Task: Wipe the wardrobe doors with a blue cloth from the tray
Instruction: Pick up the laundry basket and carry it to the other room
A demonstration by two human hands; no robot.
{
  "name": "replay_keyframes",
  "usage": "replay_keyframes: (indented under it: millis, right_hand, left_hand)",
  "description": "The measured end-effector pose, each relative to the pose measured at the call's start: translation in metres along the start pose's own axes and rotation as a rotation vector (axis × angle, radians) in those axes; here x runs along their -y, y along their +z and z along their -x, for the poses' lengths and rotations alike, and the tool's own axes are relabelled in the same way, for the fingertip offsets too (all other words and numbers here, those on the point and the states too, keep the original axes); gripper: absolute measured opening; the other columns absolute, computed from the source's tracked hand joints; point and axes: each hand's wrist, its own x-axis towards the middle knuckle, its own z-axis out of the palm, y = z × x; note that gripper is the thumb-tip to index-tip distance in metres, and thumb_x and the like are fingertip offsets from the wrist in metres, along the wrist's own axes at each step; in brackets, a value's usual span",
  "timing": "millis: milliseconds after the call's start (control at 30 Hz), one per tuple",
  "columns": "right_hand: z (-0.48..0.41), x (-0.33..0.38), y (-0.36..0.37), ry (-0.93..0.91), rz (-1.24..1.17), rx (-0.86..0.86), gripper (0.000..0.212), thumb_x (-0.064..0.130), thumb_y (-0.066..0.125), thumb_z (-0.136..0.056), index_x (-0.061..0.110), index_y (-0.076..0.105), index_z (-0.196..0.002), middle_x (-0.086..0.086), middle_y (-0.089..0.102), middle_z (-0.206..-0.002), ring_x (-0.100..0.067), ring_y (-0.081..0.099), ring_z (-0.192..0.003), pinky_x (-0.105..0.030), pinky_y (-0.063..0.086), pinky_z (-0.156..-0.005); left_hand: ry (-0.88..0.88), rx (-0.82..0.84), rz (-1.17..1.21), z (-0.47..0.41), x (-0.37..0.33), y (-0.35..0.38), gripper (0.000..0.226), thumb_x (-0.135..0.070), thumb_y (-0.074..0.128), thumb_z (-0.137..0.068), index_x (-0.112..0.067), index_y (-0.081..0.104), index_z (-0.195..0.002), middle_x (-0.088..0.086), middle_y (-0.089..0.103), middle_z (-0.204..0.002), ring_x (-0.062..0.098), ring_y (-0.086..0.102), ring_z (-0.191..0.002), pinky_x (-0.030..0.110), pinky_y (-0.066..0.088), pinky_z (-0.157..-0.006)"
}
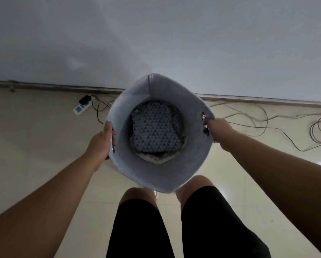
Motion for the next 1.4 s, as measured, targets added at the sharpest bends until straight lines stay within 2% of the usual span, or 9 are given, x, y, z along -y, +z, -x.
replay_keyframes:
  millis: [100,233,333,500,800,867,967,1133,1400]
  right_hand:
    - [-0.039,0.002,0.026,0.020,0.018,0.036,0.027,0.026,0.051,-0.088,0.010,0.069,-0.098,-0.005,0.071,-0.076,-0.025,0.064,-0.072,-0.030,0.052,-0.057]
    - [-0.073,-0.002,0.049,0.002,0.120,0.039,0.020,0.006,0.054,-0.088,0.002,0.067,-0.103,-0.011,0.067,-0.081,-0.024,0.064,-0.065,-0.031,0.055,-0.050]
    - [-0.089,-0.008,0.062,-0.038,0.176,0.000,0.022,0.004,0.051,-0.088,-0.002,0.067,-0.102,-0.021,0.070,-0.093,-0.035,0.068,-0.075,-0.047,0.060,-0.067]
    - [-0.100,-0.018,0.070,-0.093,0.256,-0.014,0.026,0.006,0.046,-0.095,-0.006,0.065,-0.106,-0.025,0.069,-0.106,-0.039,0.067,-0.090,-0.047,0.056,-0.072]
    - [-0.070,-0.019,0.054,-0.151,0.215,-0.006,0.028,0.031,0.061,-0.076,0.004,0.067,-0.076,-0.006,0.057,-0.064,-0.026,0.051,-0.060,-0.039,0.048,-0.057]
    - [-0.045,-0.013,0.041,-0.151,0.215,0.024,0.026,0.032,0.068,-0.076,0.015,0.070,-0.095,0.000,0.066,-0.079,-0.028,0.058,-0.069,-0.040,0.054,-0.065]
    - [0.008,0.001,0.014,-0.184,0.244,0.062,0.063,0.037,0.078,-0.082,0.015,0.058,-0.138,-0.003,0.069,-0.120,-0.027,0.067,-0.095,-0.046,0.058,-0.089]
    - [0.126,0.033,-0.038,-0.298,0.248,0.024,0.014,0.035,0.072,-0.086,0.022,0.074,-0.092,0.002,0.076,-0.083,-0.022,0.071,-0.077,-0.047,0.061,-0.076]
    - [0.244,0.060,-0.076,-0.341,0.299,0.146,0.036,0.037,0.055,-0.098,0.012,0.071,-0.079,-0.003,0.071,-0.061,-0.014,0.062,-0.051,-0.029,0.051,-0.048]
  left_hand:
    - [-0.012,-0.019,0.003,-0.039,0.007,0.009,0.070,-0.087,0.046,-0.074,-0.027,0.075,-0.093,0.000,0.077,-0.083,0.028,0.073,-0.082,0.046,0.061,-0.077]
    - [0.023,-0.015,-0.008,-0.083,0.019,0.018,0.003,-0.033,0.071,-0.089,-0.030,0.072,-0.090,-0.003,0.079,-0.089,0.030,0.077,-0.093,0.035,0.060,-0.071]
    - [0.032,0.037,-0.072,-0.106,0.026,0.026,0.016,-0.013,0.067,-0.094,-0.022,0.072,-0.106,0.009,0.077,-0.106,0.035,0.074,-0.102,0.050,0.062,-0.088]
    - [0.029,0.051,-0.194,-0.117,0.031,0.033,0.034,-0.010,0.058,-0.098,-0.006,0.066,-0.131,0.018,0.071,-0.125,0.038,0.067,-0.116,0.057,0.053,-0.105]
    - [0.098,0.073,-0.232,-0.076,0.014,0.030,0.076,-0.026,0.066,-0.093,-0.026,0.034,-0.162,0.001,0.065,-0.138,0.031,0.065,-0.120,0.044,0.055,-0.094]
    - [0.105,0.052,-0.253,-0.048,0.003,0.018,0.077,-0.029,0.066,-0.094,-0.025,0.032,-0.163,0.002,0.060,-0.146,0.032,0.063,-0.123,0.046,0.054,-0.099]
    - [0.143,0.038,-0.243,0.008,-0.022,-0.011,0.079,-0.038,0.067,-0.087,-0.026,0.039,-0.160,0.003,0.061,-0.142,0.027,0.064,-0.118,0.046,0.055,-0.099]
    - [0.233,-0.023,-0.252,0.120,-0.050,-0.063,0.055,-0.030,0.061,-0.097,-0.030,0.048,-0.151,-0.010,0.064,-0.109,0.014,0.066,-0.088,0.031,0.048,-0.072]
    - [0.127,-0.041,0.117,0.251,-0.020,-0.104,0.023,-0.022,0.057,-0.105,-0.018,0.067,-0.124,0.012,0.073,-0.106,0.019,0.063,-0.079,0.028,0.047,-0.061]
